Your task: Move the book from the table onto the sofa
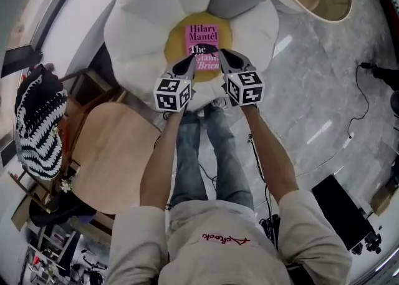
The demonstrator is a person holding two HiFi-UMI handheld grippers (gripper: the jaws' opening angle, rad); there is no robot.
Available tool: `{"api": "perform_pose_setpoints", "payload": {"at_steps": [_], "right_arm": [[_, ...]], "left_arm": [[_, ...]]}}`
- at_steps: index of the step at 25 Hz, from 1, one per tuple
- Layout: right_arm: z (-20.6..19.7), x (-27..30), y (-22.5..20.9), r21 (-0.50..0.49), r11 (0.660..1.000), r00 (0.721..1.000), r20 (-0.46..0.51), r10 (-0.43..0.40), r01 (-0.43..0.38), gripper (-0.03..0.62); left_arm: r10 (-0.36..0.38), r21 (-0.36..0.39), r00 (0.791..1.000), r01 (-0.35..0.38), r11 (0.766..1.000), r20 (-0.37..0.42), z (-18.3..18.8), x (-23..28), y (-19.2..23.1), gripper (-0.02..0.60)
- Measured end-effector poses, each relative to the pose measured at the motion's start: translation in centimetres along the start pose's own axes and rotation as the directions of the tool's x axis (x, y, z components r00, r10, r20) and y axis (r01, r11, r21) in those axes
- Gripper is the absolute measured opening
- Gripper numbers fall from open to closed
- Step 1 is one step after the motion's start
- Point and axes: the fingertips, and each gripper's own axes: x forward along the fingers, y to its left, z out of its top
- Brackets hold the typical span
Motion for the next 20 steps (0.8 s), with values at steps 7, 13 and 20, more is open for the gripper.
{"api": "perform_pose_setpoints", "payload": {"at_steps": [7,13,20], "right_arm": [[6.8,-5.8,2.2,-0.039,0.999,0.995,0.103,-0.013,0.017,0.009],[15.1,-11.3,3.6,-0.1,0.994,0.972,0.236,-0.017,0.042,0.009],[22.4,-18.7,5.5,-0.158,0.984,0.937,0.348,-0.018,0.077,0.009]], "left_arm": [[-0.007,0.084,0.997,0.001,0.996,0.071,6.3,-4.9,-3.2,0.009],[-0.023,0.161,0.984,-0.006,0.987,0.177,14.2,-9.1,-6.5,0.009],[-0.038,0.23,0.959,-0.029,0.973,0.28,22.1,-15.4,-10.1,0.009]]}}
